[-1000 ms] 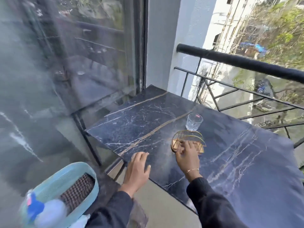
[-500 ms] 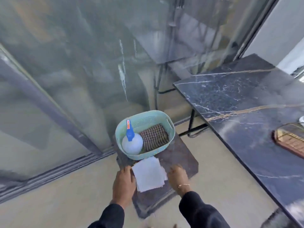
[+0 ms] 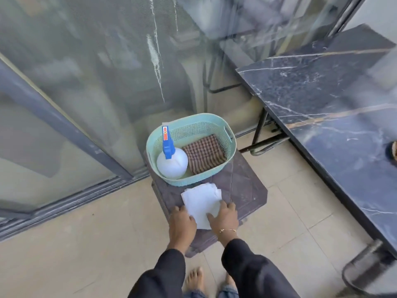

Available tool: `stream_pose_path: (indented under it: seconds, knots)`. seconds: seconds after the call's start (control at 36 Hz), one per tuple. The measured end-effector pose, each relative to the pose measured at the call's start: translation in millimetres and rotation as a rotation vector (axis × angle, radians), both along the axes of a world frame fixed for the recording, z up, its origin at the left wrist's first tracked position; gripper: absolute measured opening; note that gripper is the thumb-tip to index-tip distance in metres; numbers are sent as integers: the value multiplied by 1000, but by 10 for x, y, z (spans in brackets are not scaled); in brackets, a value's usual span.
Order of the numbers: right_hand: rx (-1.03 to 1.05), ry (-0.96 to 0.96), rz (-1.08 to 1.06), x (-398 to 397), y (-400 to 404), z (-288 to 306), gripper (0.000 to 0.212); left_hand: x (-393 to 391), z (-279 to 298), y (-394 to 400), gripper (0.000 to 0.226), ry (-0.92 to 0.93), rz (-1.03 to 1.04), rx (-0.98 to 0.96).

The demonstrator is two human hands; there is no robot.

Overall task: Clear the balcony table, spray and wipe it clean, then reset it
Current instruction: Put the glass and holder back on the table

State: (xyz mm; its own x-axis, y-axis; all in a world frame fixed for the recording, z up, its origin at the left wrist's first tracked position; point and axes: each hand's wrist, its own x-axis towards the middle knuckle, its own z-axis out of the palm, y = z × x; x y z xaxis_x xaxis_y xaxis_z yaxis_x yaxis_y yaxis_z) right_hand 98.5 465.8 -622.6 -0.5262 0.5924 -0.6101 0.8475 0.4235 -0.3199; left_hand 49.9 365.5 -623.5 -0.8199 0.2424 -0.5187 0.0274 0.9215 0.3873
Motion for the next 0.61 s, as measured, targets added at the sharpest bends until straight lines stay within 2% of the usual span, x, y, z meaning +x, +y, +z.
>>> stream_pose_path:
  seconds: [0.14,0.28,0.33,0.42,0.47,0.61]
  knots:
    - [-4,-39,-284,149,32,17,58,32,-8,79,25,-77,-57,47]
    - [-280,180,-891,323,100,-21,62,156,25,195,21,-135,-162,72]
    - [-309,242,-990,406,192,47,59,191,79,236,19,-159,-161,111]
    - [-329,416,-980,457,342,190,52,192,206,296,21,-145,-165,182]
    - [-290,462,-930,433,466,365,48,144,331,391,28,-138,-152,228]
    - [-287,593,-664,370,860,1054,39,-9,837,789,45,-122,-158,431]
